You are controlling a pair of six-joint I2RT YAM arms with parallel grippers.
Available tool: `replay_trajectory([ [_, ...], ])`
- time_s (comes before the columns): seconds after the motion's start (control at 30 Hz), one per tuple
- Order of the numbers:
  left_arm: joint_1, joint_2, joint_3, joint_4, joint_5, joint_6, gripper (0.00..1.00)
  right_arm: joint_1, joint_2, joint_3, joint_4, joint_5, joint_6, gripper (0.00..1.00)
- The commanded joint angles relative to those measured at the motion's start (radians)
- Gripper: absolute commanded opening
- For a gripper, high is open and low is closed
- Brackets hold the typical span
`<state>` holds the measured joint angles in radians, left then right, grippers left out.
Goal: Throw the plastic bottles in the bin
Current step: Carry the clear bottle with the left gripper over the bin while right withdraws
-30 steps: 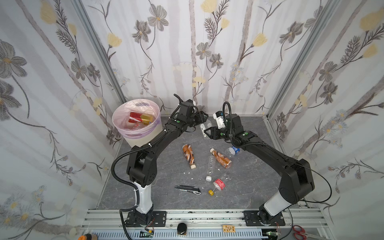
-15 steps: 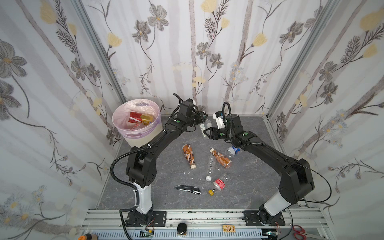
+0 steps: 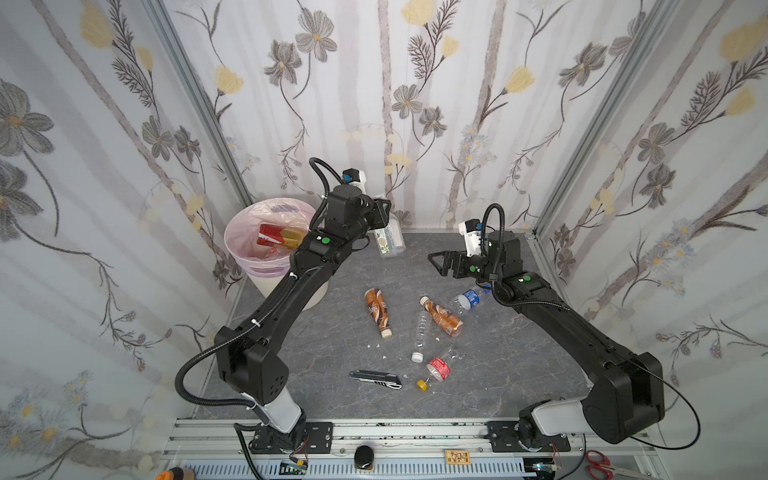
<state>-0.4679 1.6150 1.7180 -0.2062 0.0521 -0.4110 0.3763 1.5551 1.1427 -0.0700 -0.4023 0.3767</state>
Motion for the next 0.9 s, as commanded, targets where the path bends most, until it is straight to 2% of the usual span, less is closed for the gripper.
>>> replay_trajectory([
  [0.0,-0.006,-0.118,0.026,0.020,-0.191,0.152,0.39,-0.007,-0.006,-0.022,0.052,-0.016,0.007,1.00],
  [0.03,-0.009,-0.163,0.032,0.023,-0.247,0.195,0.42,-0.007,-0.003,-0.027,0.053,-0.019,0.008,1.00],
  [0.23,-0.007,-0.445,0.001,0.175,-0.506,0.447,0.40,-0.007,0.018,-0.042,0.091,-0.047,0.036,1.00],
  [0.33,0.009,-0.554,-0.061,0.294,-0.588,0.549,0.41,-0.003,0.033,-0.032,0.094,-0.056,0.043,1.00],
  [0.43,0.075,-0.576,-0.142,0.368,-0.640,0.624,0.43,0.005,0.061,-0.028,0.107,-0.062,0.052,1.00],
  [0.5,0.173,-0.543,-0.218,0.392,-0.647,0.613,0.44,0.014,0.072,-0.026,0.114,-0.063,0.062,1.00],
  [0.57,0.295,-0.467,-0.295,0.359,-0.647,0.508,0.45,0.025,0.076,-0.024,0.118,-0.063,0.068,1.00],
  [0.6,0.336,-0.434,-0.312,0.319,-0.611,0.438,0.49,0.030,0.076,-0.023,0.116,-0.062,0.070,1.00],
  [0.67,0.416,-0.362,-0.321,0.224,-0.475,0.296,0.67,0.039,0.060,-0.027,0.110,-0.053,0.068,1.00],
  [0.7,0.422,-0.316,-0.310,0.195,-0.431,0.270,0.78,0.042,0.052,-0.035,0.115,-0.048,0.070,1.00],
  [0.73,0.414,-0.285,-0.289,0.166,-0.427,0.280,0.94,0.045,0.047,-0.045,0.119,-0.045,0.070,1.00],
  [0.77,0.395,-0.254,-0.258,0.135,-0.501,0.287,1.00,0.046,0.046,-0.052,0.118,-0.044,0.070,1.00],
  [0.8,0.392,-0.233,-0.214,0.095,-0.527,0.283,1.00,0.048,0.047,-0.056,0.115,-0.044,0.070,1.00],
  [0.87,0.391,-0.228,-0.142,0.032,-0.443,0.265,1.00,0.050,0.046,-0.065,0.111,-0.041,0.068,1.00],
])
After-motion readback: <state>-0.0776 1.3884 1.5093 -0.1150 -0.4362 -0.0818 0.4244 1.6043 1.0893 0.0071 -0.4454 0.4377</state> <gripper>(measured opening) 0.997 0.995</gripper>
